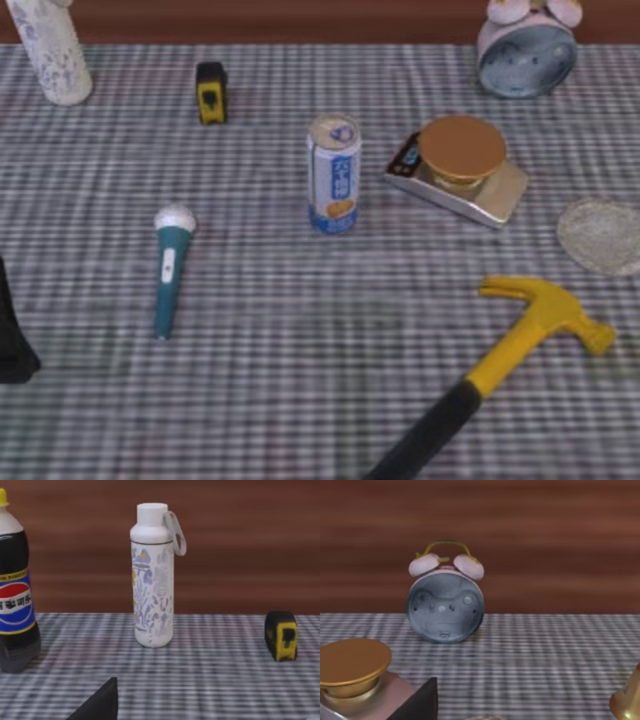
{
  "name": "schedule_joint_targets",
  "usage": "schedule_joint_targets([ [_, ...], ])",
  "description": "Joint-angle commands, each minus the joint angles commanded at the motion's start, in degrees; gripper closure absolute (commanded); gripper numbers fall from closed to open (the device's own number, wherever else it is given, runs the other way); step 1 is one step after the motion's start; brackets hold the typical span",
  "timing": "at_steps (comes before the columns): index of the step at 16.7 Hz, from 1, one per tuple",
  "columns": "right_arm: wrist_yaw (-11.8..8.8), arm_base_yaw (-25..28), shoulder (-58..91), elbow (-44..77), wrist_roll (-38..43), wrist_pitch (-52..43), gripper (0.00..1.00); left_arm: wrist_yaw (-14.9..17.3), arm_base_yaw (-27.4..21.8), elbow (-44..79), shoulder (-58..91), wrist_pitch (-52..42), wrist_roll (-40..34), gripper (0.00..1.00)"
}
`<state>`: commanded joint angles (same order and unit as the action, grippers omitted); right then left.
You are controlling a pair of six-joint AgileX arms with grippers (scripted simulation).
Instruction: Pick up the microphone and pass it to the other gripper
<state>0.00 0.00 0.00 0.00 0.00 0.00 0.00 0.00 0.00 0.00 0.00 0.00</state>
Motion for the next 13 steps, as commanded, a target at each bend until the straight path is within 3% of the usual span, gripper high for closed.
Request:
schedule_joint_targets([
  [6,0.0,0.0,0.0,0.0,0.0,0.0,0.0,0.1,-1.7,4.7,6.0,-4.3,-1.1,0.0],
  [13,0.0,0.0,0.0,0.0,0.0,0.0,0.0,-0.6,-7.6,26.5,38.2,-21.1,-6.8,0.0],
])
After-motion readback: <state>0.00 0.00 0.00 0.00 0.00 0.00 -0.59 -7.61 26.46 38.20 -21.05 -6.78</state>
